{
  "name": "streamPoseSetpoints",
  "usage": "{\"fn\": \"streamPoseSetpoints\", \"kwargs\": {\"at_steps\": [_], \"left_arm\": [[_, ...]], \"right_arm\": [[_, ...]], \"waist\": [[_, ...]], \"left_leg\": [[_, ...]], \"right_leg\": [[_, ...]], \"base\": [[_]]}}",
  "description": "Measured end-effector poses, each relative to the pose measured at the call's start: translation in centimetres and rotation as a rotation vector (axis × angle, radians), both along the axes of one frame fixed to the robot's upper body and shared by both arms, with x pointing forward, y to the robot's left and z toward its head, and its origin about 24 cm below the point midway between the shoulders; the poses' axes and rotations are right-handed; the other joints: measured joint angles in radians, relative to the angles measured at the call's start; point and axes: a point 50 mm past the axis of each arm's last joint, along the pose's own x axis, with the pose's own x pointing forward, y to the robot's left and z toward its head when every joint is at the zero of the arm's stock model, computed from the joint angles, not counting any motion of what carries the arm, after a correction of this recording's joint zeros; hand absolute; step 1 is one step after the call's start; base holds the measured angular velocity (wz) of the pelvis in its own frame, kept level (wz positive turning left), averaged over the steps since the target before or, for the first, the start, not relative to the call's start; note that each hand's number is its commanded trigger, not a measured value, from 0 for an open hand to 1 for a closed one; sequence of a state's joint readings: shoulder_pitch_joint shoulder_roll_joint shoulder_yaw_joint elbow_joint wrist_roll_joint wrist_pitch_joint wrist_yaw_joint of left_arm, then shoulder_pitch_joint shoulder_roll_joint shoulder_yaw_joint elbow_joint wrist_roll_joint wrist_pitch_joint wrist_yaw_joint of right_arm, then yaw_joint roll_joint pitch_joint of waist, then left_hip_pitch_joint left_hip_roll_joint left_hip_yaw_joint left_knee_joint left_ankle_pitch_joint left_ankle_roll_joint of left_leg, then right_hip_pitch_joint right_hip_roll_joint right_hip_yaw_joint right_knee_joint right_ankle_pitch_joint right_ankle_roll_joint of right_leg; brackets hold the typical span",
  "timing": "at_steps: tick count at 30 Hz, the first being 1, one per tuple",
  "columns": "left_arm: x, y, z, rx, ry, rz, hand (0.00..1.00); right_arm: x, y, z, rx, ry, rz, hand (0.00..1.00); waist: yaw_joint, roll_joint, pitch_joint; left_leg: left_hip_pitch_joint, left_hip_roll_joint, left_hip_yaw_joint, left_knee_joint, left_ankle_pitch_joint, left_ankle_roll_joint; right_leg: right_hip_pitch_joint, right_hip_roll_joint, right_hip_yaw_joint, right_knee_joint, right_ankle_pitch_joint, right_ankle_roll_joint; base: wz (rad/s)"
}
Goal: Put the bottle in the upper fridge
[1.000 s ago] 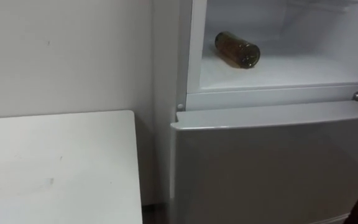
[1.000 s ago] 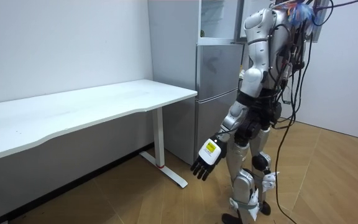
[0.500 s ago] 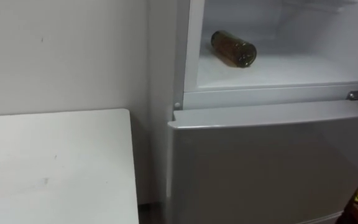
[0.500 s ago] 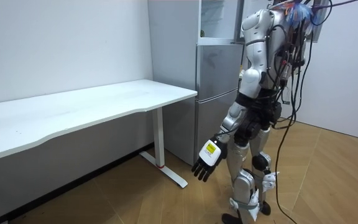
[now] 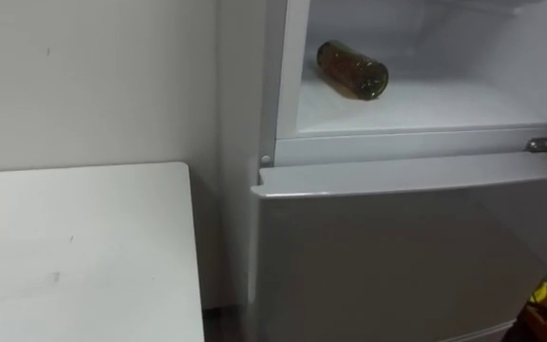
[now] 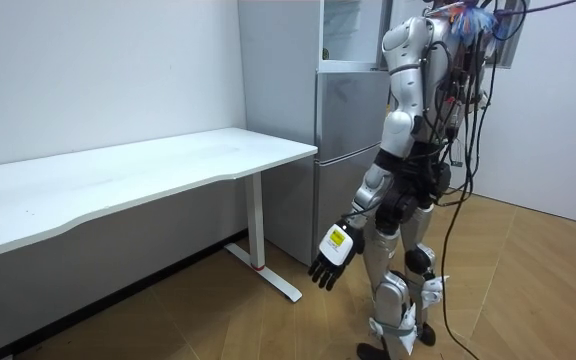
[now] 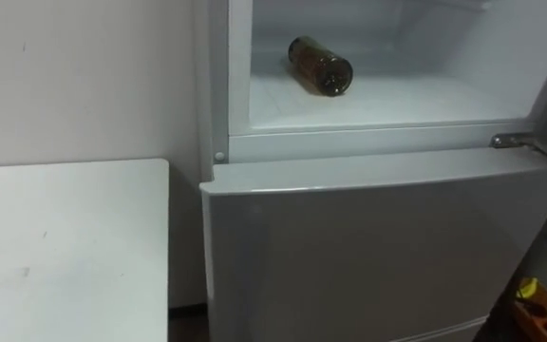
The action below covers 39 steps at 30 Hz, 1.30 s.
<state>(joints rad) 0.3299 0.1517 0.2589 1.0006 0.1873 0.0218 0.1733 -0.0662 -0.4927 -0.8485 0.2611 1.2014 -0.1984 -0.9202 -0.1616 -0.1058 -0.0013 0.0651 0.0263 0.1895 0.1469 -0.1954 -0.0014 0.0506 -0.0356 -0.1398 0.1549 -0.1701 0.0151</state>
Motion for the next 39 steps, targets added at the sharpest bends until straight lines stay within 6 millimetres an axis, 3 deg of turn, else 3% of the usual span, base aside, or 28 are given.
{"fn": "streamPoseSetpoints", "kwargs": {"at_steps": [12,27,39], "left_arm": [[-0.4,0.1,0.0,-0.026,0.005,0.009,0.0],[-2.4,0.5,0.2,-0.013,0.016,0.096,0.0],[-3.7,0.1,0.0,-0.021,0.04,0.148,0.0]], "right_arm": [[0.3,0.1,0.6,0.005,0.049,-0.035,0.0],[1.5,0.8,2.0,0.032,0.019,-0.051,0.0],[1.7,1.7,2.3,-0.085,0.232,-0.043,0.0]], "waist": [[0.003,-0.002,0.0003],[0.002,0.005,-0.0009],[0.015,0.011,0.0028]], "left_leg": [[-0.001,0.0,0.002,0.002,0.0,0.0],[0.002,-0.005,0.002,0.008,0.003,0.003],[0.018,-0.006,0.022,0.004,0.003,0.003]], "right_leg": [[-0.015,0.0,0.001,0.017,-0.001,0.0],[-0.028,-0.01,-0.001,0.055,-0.016,0.0],[-0.034,-0.012,0.016,0.078,-0.025,0.001]], "base": [[-0.01],[0.0],[-0.05]]}}
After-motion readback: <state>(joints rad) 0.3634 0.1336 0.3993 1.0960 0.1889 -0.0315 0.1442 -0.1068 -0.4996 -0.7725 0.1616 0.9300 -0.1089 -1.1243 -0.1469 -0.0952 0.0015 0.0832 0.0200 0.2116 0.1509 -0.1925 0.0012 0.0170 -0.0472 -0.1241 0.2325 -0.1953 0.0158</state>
